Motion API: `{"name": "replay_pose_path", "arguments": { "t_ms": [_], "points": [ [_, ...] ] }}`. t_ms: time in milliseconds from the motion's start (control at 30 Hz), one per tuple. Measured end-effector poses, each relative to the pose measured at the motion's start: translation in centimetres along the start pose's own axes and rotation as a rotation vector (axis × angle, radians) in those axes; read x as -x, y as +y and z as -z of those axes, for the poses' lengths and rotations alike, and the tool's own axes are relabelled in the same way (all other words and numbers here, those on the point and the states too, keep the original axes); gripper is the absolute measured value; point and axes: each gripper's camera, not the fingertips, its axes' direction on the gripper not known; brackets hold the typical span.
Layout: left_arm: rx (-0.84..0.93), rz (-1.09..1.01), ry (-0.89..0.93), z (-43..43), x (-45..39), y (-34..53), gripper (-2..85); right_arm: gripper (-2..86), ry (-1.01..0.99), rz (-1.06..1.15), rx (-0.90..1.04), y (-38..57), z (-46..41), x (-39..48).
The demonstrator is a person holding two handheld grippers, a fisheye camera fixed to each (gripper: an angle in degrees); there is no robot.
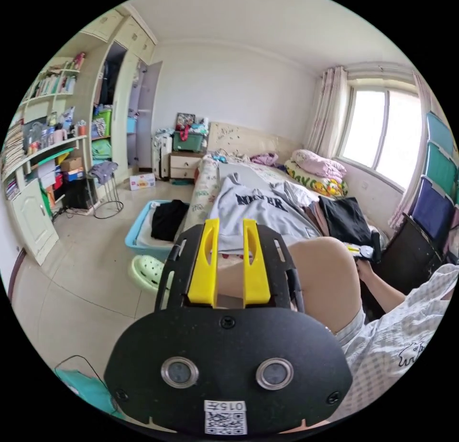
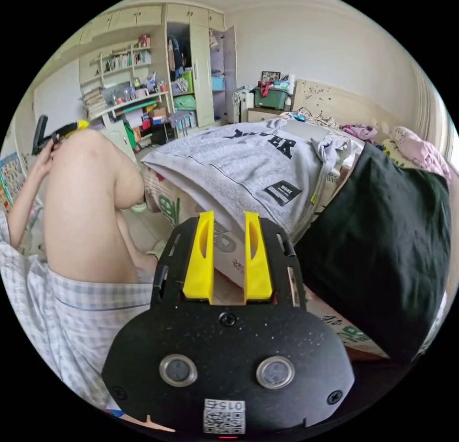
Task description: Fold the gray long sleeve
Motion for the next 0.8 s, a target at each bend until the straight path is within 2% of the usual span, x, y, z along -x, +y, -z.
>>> {"name": "replay_pose_path", "arguments": {
  "t_ms": [233,333,500,700,800],
  "points": [
    [0.338,-0.105,0.095,-12.9,-2.2,-6.3,10.3,10.7,0.156,0.140,0.239,-2.5,-6.0,3.9],
    [0.457,-0.192,0.070,-18.0,-3.9,-8.4,11.2,7.3,0.248,0.170,0.218,-2.5,-5.5,5.3],
    [0.635,-0.344,-0.032,-24.6,-6.2,-9.7,11.4,3.2,0.241,0.126,0.200,-3.0,-2.7,6.0],
    [0.608,-0.478,-0.119,-24.4,-7.3,-12.2,5.9,0.0,0.139,0.043,0.106,-3.5,3.8,6.4],
    [0.572,-0.482,-0.064,-22.4,-7.2,-14.4,2.0,-0.2,0.085,0.013,0.086,-4.0,7.8,6.7]
  ]
}}
